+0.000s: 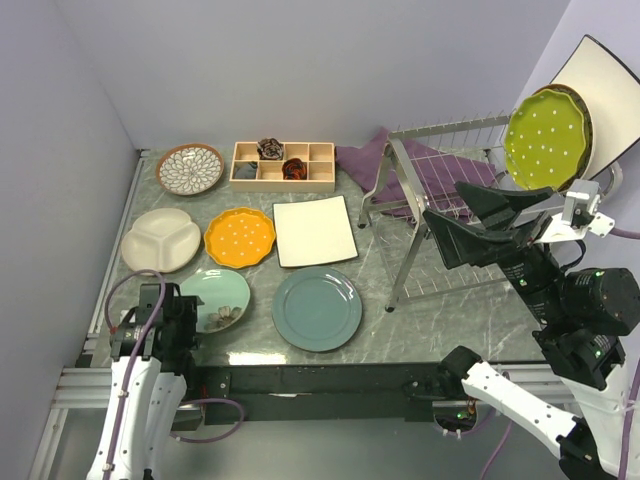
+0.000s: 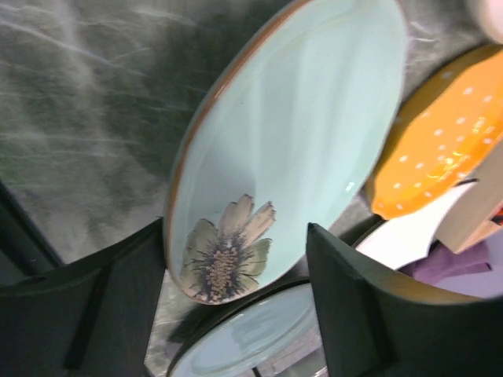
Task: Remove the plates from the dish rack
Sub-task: Place the plate at the center of the board.
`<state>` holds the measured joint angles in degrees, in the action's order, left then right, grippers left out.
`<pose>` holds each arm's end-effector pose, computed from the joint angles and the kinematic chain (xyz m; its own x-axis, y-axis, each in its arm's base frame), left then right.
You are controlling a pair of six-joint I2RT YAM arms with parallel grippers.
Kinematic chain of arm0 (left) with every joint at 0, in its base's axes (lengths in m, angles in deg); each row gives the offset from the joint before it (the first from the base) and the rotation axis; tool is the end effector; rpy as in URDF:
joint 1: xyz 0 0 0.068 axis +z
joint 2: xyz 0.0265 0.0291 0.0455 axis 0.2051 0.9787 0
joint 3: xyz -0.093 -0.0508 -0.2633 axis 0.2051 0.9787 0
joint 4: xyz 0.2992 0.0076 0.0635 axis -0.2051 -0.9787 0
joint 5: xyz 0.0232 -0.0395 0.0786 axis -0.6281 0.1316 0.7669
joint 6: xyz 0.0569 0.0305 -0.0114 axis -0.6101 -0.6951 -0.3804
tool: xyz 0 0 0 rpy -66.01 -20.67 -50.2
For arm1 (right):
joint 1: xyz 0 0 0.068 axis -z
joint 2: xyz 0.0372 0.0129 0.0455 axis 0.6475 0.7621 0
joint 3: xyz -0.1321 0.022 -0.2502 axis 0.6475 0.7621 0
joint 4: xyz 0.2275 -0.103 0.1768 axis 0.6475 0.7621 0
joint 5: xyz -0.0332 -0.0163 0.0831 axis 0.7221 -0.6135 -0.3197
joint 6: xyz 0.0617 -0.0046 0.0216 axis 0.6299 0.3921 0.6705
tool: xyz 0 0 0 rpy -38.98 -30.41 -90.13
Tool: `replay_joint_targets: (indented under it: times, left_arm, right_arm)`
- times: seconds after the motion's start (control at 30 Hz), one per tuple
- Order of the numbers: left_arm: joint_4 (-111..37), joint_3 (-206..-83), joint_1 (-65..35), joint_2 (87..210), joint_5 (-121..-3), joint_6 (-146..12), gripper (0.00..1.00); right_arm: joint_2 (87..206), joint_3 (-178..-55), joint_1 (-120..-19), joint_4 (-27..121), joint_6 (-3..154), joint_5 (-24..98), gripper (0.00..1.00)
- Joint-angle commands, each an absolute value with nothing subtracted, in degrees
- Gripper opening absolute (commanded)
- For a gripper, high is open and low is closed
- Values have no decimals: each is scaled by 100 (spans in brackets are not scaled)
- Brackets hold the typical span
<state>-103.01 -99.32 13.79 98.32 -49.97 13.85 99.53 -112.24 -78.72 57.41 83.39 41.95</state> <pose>0.1199 0.0074 0.1890 0.0996 -0.9943 -0.0378 -0.8798 -0.0702 -0.4701 0.0764 0.0641 0.5499 0.1717 0.4624 -0.8699 -0.7249 0.6572 0.2062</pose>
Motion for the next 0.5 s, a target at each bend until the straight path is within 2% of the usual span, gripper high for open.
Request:
replay_joint_targets:
  times: [0.0,0.07,0.2,0.47]
  left_arm:
    - [-11166,-10780,1394,9803,-4908,1805,77]
    - [-11053,-10876,1394,9794,-5048,1656,83]
    - [-11271,-10973,1394,9759,-5067,1690,88]
    - [-11413,-11280,1394,9636,-4882,1752,91]
  right_arm:
    - [10101,-11265,-7858,5689,8216,4329,100]
    - [10145,-11274,-7858,5698,8216,4338,100]
    - [10181,-11300,-7858,5715,8207,4268,100]
    - [10163,-11309,-7867,5741,8198,4303,100]
